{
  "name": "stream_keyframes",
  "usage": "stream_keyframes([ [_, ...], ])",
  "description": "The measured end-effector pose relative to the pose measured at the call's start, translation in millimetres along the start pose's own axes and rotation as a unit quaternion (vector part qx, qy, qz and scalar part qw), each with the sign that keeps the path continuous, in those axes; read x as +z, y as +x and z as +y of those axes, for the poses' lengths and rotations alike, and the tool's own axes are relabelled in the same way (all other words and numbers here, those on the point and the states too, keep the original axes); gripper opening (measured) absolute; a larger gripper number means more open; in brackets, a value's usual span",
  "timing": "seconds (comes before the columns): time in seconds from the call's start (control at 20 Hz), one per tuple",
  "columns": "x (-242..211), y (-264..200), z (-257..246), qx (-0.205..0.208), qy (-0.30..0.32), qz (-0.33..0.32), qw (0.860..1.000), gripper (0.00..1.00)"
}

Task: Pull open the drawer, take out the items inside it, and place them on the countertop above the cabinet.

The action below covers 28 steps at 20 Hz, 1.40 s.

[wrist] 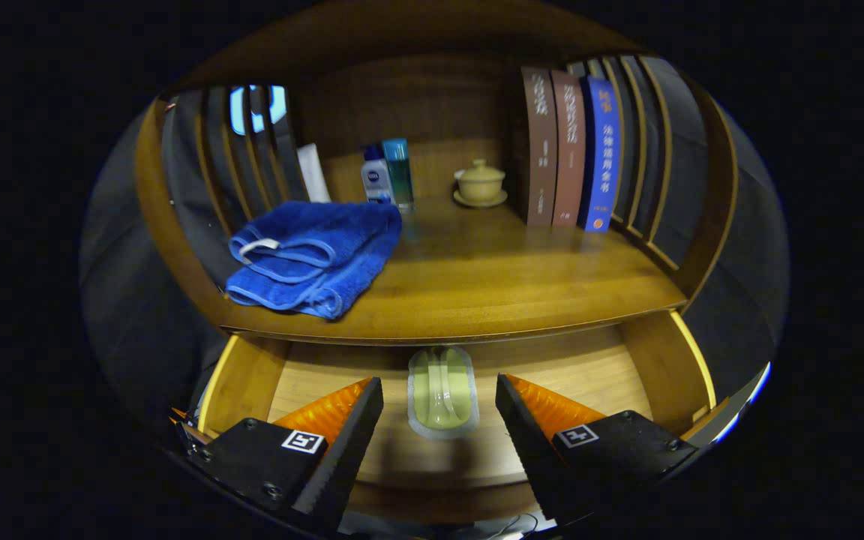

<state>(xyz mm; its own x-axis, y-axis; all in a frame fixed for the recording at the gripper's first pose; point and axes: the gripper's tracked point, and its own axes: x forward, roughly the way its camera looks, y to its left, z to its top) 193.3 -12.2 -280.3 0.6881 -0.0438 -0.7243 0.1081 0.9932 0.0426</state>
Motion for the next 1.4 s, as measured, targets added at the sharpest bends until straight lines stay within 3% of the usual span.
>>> stream_keyframes([
  [0.4, -32, 58, -9, -0.018, -0.016, 0.142, 0.99, 0.91],
  [0.45, -35, 59, -6, -0.015, -0.014, 0.153, 0.988, 0.87],
  [0.6, -39, 60, -9, -0.018, -0.015, 0.164, 0.986, 0.69],
  [0.75, -41, 60, -8, -0.02, -0.022, 0.172, 0.985, 0.27],
  [0.8, -42, 60, -6, -0.016, -0.028, 0.17, 0.985, 0.27],
  [0.95, -42, 57, -7, -0.021, -0.035, 0.156, 0.987, 0.14],
  [1.4, -17, -17, 1, 0.009, -0.024, 0.054, 0.998, 0.14],
])
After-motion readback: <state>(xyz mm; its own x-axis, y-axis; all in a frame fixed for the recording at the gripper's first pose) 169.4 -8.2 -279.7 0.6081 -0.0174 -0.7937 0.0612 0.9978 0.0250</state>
